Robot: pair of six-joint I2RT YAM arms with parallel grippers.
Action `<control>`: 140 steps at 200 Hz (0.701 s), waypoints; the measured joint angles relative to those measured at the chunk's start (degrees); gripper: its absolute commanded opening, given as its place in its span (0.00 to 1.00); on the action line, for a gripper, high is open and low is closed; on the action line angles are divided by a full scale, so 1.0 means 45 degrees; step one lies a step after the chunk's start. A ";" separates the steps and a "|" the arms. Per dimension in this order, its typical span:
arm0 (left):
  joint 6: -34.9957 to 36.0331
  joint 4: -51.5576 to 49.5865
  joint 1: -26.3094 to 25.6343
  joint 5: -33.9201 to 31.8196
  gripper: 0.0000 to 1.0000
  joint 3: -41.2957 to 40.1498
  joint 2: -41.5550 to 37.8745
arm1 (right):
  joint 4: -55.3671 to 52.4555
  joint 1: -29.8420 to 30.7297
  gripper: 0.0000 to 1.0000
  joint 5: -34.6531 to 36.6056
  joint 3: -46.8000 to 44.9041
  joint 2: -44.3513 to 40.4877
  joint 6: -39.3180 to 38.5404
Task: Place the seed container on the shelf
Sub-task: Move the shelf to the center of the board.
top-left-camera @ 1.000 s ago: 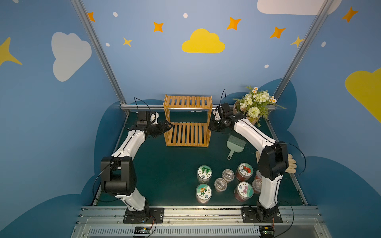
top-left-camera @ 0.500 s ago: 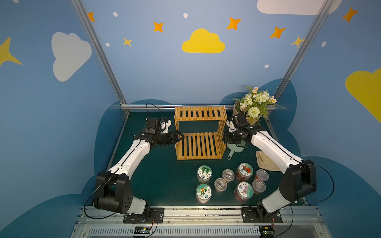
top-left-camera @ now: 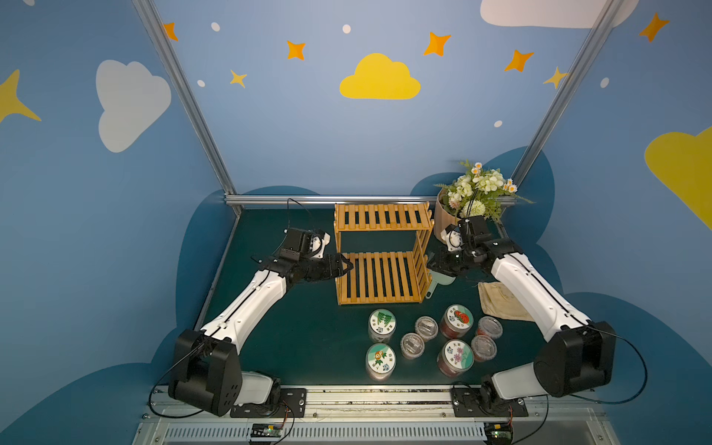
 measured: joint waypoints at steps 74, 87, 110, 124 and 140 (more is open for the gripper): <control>-0.0423 0.0019 -0.0083 -0.0194 0.87 0.0214 0.0588 | -0.0063 -0.0015 0.33 -0.0991 -0.0039 0.0311 -0.0097; -0.0500 -0.0049 -0.0121 -0.0447 0.90 0.0204 0.0500 | -0.0073 -0.0034 0.35 -0.0996 -0.0087 0.0311 -0.0097; -0.0607 -0.0121 -0.0131 -0.1185 0.93 -0.0165 -0.0185 | -0.0092 -0.0049 0.37 -0.0976 -0.0131 0.0301 -0.0073; -0.0612 -0.0102 -0.0126 -0.1559 0.94 -0.0505 -0.0792 | -0.0107 -0.0073 0.39 -0.0933 -0.0204 0.0223 -0.0058; -0.0573 -0.0136 -0.0117 -0.1860 0.94 -0.0588 -0.1219 | -0.0092 -0.0102 0.42 -0.0884 -0.0466 -0.0083 0.0010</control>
